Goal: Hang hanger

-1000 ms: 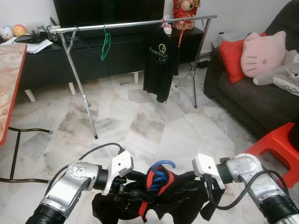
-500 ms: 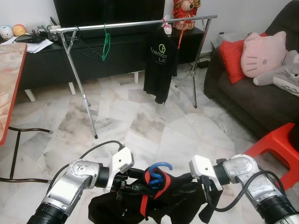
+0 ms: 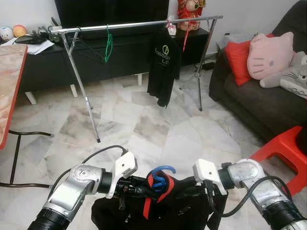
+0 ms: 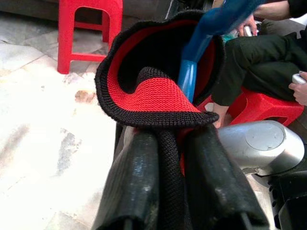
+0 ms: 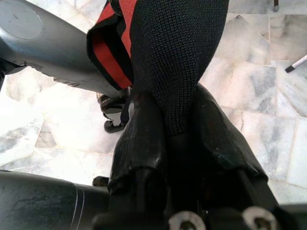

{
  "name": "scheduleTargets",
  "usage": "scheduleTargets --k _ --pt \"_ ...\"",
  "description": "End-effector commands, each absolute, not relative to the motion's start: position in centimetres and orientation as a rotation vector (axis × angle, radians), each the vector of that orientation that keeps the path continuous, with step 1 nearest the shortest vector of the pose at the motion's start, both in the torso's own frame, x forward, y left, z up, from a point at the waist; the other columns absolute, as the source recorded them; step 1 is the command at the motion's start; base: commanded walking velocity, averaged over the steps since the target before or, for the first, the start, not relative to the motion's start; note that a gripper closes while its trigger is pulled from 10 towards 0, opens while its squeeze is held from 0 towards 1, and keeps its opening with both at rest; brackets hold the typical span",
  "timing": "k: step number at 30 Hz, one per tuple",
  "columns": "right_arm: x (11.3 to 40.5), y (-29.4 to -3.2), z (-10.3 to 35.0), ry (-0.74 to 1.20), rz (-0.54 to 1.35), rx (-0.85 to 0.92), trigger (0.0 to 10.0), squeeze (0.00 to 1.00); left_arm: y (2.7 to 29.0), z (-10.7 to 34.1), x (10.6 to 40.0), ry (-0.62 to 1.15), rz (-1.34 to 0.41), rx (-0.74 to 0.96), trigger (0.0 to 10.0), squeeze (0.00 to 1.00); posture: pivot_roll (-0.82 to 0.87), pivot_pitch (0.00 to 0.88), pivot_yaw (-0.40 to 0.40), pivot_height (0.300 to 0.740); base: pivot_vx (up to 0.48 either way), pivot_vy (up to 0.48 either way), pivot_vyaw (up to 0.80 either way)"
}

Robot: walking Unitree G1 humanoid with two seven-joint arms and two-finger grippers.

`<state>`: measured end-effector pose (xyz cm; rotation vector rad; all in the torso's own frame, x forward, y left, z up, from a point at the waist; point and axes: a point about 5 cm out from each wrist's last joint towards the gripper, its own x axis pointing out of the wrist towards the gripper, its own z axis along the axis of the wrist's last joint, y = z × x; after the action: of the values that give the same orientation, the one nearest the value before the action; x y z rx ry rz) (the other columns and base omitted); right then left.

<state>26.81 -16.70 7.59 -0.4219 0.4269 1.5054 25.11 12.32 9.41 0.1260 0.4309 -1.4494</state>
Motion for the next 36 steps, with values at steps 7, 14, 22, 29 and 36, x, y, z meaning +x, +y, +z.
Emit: scheduleTargets --k 7,14,22,29,36 --pt "27.77 -16.41 8.09 0.387 1.465 -0.48 0.0 0.0 12.22 9.71 25.25 0.427 -1.452 0.127 0.0 0.0 -0.07 0.0 -0.091 0.74 0.0 0.0 0.0" --pt "27.8 -16.35 8.0 0.394 1.466 -0.48 0.0 0.0 12.17 9.69 25.17 0.43 -1.455 0.123 0.0 0.0 -0.07 0.0 -0.091 0.74 0.0 0.0 0.0" --pt "27.96 -16.43 7.97 0.392 1.452 -0.502 10.0 0.0 12.14 9.66 25.11 0.433 -1.459 0.128 0.0 0.0 -0.07 0.0 -0.091 0.74 0.0 0.0 0.0" --pt "28.1 -16.56 7.93 0.409 1.443 -0.488 10.0 1.0 12.33 9.38 25.21 0.439 -1.44 0.158 0.0 0.0 -0.07 0.0 -0.091 0.74 0.0 0.0 0.0" --pt "28.29 -16.63 8.04 0.403 1.437 -0.497 10.0 1.0 12.38 9.29 25.28 0.441 -1.435 0.168 0.0 0.0 -0.07 0.0 -0.089 0.74 0.0 0.0 0.0"
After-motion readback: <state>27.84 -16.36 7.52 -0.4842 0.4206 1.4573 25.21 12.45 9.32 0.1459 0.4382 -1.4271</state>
